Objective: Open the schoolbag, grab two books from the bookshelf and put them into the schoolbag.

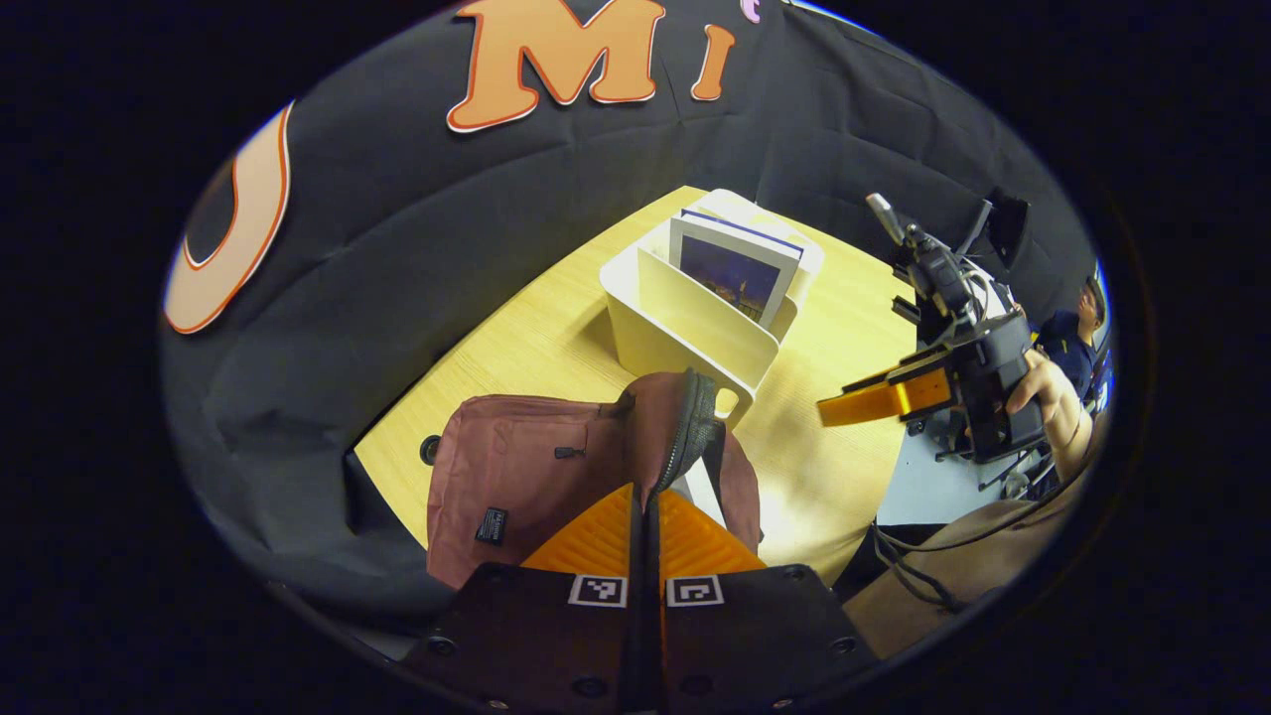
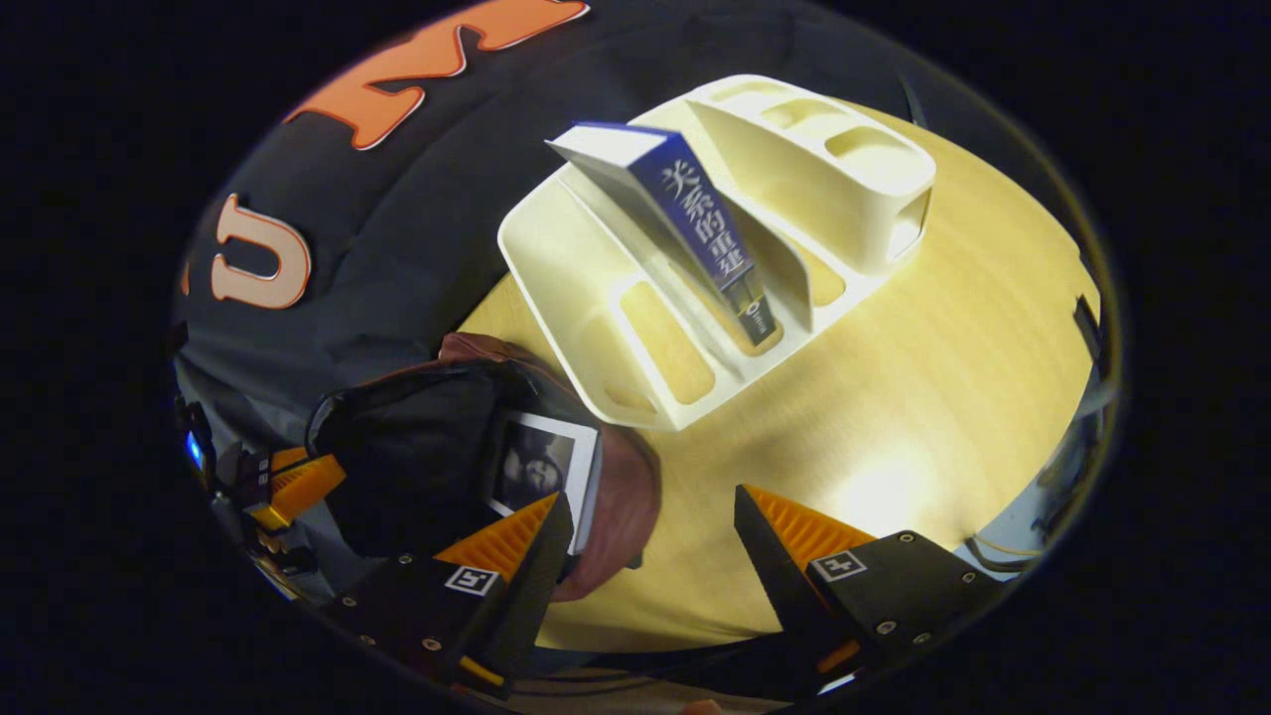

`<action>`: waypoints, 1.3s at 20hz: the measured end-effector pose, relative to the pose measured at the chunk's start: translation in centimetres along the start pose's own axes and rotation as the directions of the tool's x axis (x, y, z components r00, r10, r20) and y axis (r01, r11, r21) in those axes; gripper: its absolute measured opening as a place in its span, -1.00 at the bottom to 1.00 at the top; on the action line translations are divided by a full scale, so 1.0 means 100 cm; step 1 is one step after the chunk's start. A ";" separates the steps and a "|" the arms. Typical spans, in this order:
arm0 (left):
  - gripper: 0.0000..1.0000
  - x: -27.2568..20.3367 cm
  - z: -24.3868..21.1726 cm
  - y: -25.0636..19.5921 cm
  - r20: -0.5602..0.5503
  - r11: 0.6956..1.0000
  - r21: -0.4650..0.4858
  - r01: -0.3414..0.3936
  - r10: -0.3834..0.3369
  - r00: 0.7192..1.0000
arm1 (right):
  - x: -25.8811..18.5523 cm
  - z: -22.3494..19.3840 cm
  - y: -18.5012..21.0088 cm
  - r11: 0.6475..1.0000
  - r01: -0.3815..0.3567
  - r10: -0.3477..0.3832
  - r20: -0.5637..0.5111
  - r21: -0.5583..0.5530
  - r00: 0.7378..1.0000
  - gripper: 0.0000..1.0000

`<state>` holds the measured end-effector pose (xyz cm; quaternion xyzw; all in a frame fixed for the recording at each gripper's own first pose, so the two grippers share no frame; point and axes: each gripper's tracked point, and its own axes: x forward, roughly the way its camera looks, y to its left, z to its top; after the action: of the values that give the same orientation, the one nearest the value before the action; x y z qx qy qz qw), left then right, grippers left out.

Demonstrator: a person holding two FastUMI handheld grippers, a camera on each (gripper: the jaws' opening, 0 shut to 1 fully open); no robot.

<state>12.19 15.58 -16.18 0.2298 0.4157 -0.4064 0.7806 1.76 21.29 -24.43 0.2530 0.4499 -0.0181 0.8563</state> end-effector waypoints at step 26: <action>-0.99 0.025 -0.022 -0.005 -0.037 0.991 -0.133 -0.002 -0.003 0.999 | 0.013 0.222 0.037 0.819 0.147 -0.246 -0.108 -0.555 0.963 0.97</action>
<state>11.60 15.74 -19.44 0.1847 0.4562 -0.3735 0.7863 20.37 14.78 -13.57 -0.0466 0.5338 0.0436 0.8432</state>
